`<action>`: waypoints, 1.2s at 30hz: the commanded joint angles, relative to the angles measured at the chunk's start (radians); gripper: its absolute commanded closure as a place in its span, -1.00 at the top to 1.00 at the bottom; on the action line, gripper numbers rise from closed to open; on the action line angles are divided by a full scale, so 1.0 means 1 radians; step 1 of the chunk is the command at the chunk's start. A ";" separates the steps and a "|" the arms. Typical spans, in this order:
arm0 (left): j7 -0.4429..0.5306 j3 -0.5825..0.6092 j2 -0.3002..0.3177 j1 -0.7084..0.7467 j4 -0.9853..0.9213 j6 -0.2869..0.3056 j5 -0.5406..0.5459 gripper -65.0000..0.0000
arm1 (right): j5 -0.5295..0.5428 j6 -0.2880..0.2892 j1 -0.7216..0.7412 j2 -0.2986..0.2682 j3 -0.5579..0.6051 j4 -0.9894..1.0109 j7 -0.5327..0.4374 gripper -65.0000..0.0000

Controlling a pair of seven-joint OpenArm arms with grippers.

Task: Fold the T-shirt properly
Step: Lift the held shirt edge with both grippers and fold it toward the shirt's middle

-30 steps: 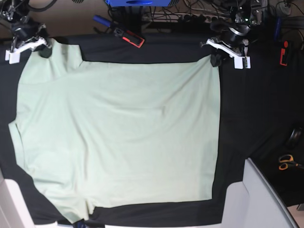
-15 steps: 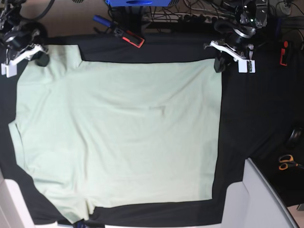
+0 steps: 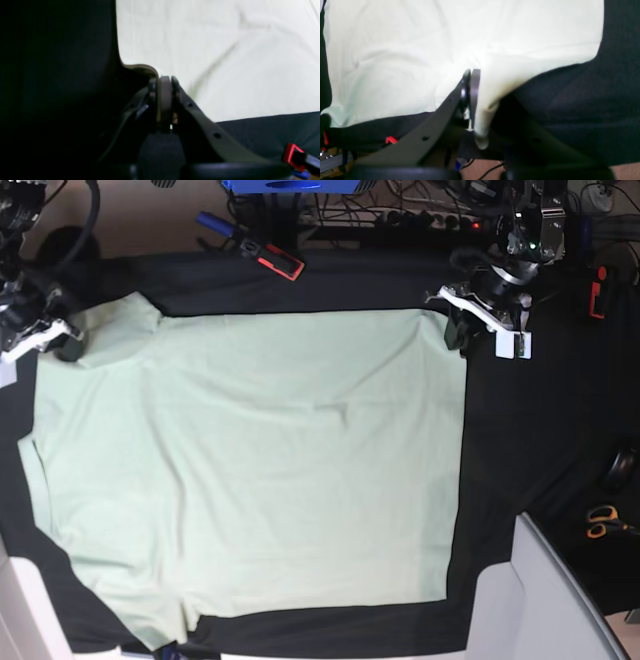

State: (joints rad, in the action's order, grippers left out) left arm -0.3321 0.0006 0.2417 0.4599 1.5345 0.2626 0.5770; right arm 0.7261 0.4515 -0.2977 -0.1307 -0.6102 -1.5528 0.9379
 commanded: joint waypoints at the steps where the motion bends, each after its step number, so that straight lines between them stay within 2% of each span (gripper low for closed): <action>1: 0.018 -0.004 0.009 -0.011 0.027 0.007 0.010 -1.00 | 0.016 0.002 0.018 -0.017 -0.003 -0.015 -0.013 -1.00; 4: 0.017 -0.004 0.009 -0.034 0.022 0.007 0.008 -1.00 | 0.014 0.002 0.039 -0.019 -0.003 -0.008 -0.012 -1.00; 6: -0.022 -0.004 0.008 -0.052 0.021 0.007 0.005 -1.00 | 0.014 0.002 0.064 -0.024 -0.003 0.024 0.000 -1.00; 9: -0.086 -0.004 0.006 -0.100 0.025 0.005 0.007 -1.00 | 0.014 0.002 0.111 -0.051 -0.003 0.094 0.017 -1.00; 14: -0.098 -0.004 0.006 -0.152 0.027 0.005 0.007 -1.00 | 0.014 0.002 0.153 -0.090 -0.003 0.120 0.014 -1.00; 15: -0.098 -0.004 0.006 -0.163 0.027 0.000 0.007 -1.00 | 0.014 0.002 0.162 -0.091 -0.003 0.120 0.016 -1.00; 19: -0.098 0.000 0.006 -0.195 0.022 -0.101 0.005 -1.00 | 0.014 0.002 0.202 -0.120 -0.003 0.145 0.019 -1.00; 27: -0.098 0.009 0.006 -0.266 0.002 -0.110 0.005 -1.00 | 0.014 0.002 0.308 -0.168 0.000 0.306 0.013 -1.00; 31: -0.098 0.009 0.006 -0.303 -0.064 -0.110 0.005 -1.00 | 0.014 0.002 0.371 -0.194 0.074 0.351 0.008 -1.00; 36: -0.098 0.006 0.005 -0.332 -0.113 -0.110 0.004 -1.00 | 0.014 0.002 0.420 -0.221 0.157 0.423 -0.059 -1.00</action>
State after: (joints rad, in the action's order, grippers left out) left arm -0.4522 0.0128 0.2382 0.1436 1.4048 0.1535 0.5743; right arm 0.7288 0.4477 0.1017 -0.3267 -0.4477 -1.1141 0.8978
